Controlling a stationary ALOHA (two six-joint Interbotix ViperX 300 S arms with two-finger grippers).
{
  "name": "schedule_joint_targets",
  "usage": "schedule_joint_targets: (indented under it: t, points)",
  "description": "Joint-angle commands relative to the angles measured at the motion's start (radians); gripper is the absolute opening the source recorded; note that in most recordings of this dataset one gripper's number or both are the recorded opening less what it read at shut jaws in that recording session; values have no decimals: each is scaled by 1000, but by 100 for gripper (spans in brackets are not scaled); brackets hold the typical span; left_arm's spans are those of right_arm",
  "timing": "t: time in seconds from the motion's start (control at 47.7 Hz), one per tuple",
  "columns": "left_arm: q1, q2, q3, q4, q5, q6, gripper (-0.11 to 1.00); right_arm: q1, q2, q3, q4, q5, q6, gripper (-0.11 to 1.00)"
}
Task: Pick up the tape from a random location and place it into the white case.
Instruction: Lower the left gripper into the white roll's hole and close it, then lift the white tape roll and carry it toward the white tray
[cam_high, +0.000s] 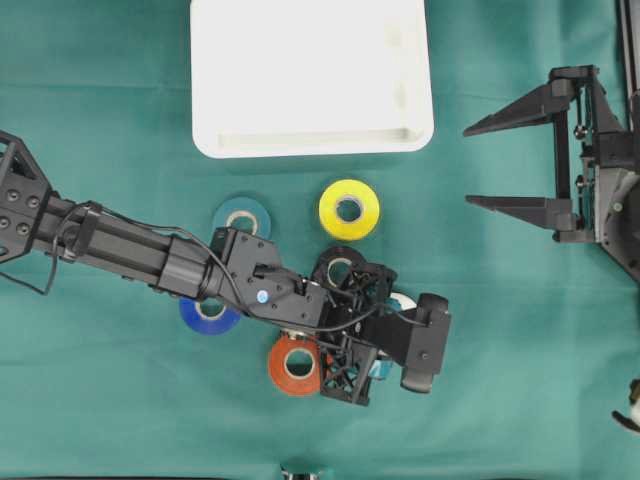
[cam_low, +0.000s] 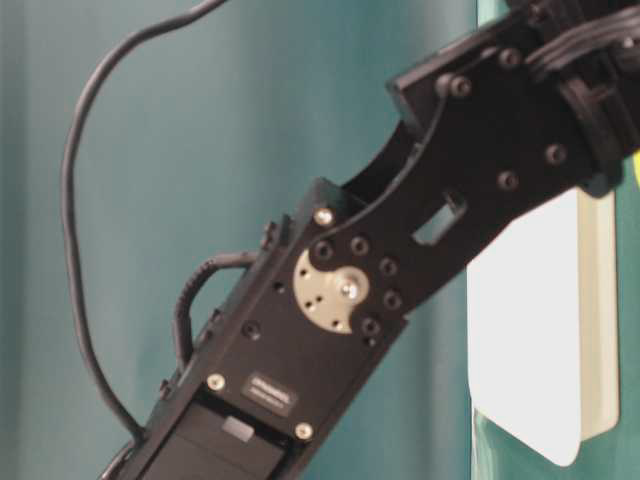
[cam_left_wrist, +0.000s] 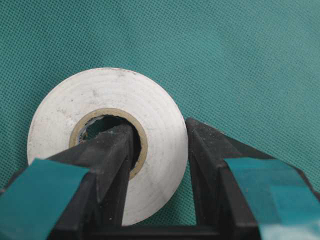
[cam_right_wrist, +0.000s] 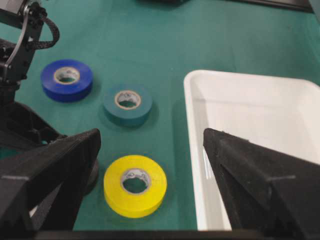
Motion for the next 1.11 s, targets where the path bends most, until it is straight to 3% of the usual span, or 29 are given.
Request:
schedule_joint_targets:
  t: [0.0, 0.482, 1.089]
  points:
    - [5, -17, -9, 2, 5, 0, 28, 0, 2, -20, -2, -5, -2, 92]
    - [3, -32, -6, 2, 12, 0, 28, 0, 2, -21, -2, -5, 0, 92]
    - [31, -219, -34, 14, 209, 3, 27, -2, -2, -26, -3, -5, 2, 92]
